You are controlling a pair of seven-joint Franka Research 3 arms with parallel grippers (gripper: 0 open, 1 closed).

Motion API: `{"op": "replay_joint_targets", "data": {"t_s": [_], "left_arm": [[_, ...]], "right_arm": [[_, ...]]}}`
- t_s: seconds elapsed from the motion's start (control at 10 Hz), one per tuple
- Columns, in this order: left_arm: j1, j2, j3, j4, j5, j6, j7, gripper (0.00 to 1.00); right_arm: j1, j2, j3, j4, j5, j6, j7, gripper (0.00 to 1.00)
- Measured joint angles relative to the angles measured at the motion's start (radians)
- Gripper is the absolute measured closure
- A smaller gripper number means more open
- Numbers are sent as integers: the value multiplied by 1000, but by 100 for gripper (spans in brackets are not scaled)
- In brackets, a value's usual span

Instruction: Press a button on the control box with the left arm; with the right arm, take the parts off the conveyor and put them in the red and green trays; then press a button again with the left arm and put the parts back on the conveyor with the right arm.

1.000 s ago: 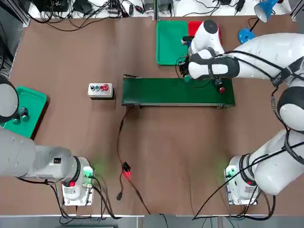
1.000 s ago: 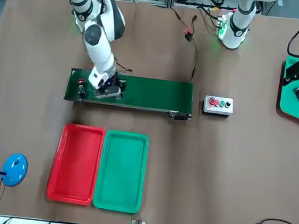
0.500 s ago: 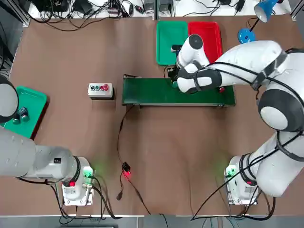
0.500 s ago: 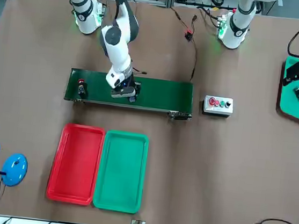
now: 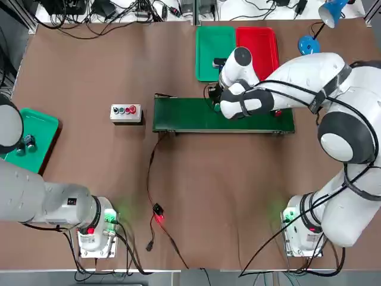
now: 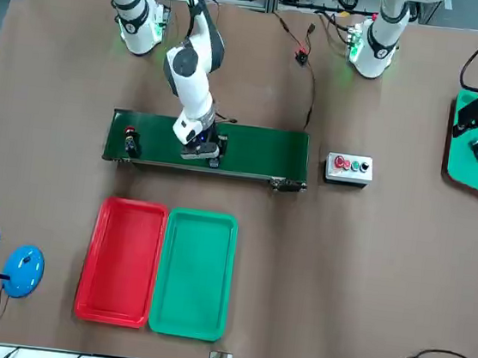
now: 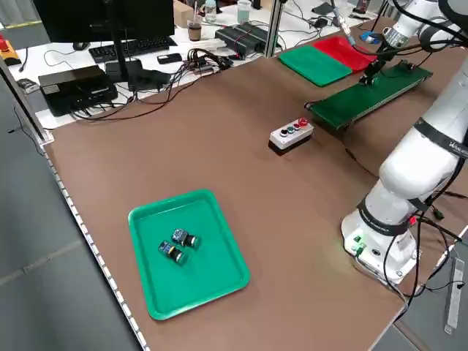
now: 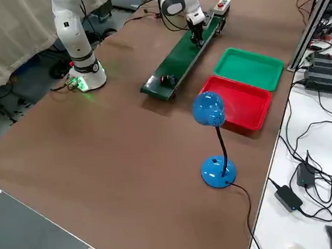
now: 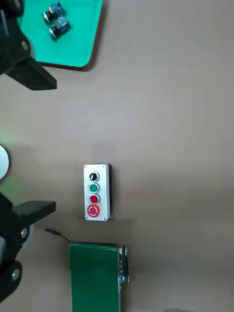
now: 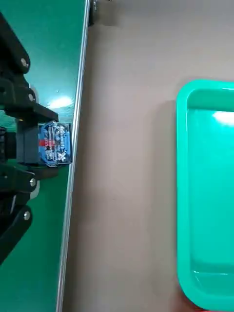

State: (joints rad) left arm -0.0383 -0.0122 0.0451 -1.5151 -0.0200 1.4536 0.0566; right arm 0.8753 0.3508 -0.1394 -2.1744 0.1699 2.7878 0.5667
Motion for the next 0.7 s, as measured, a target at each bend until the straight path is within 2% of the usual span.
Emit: {"op": "replay_joint_targets", "data": {"t_s": [0.7], "left_arm": [[0,0,0,0,0,0,0,0]], "right_arm": [[25,1,-2,0,0,2,15,59]]}}
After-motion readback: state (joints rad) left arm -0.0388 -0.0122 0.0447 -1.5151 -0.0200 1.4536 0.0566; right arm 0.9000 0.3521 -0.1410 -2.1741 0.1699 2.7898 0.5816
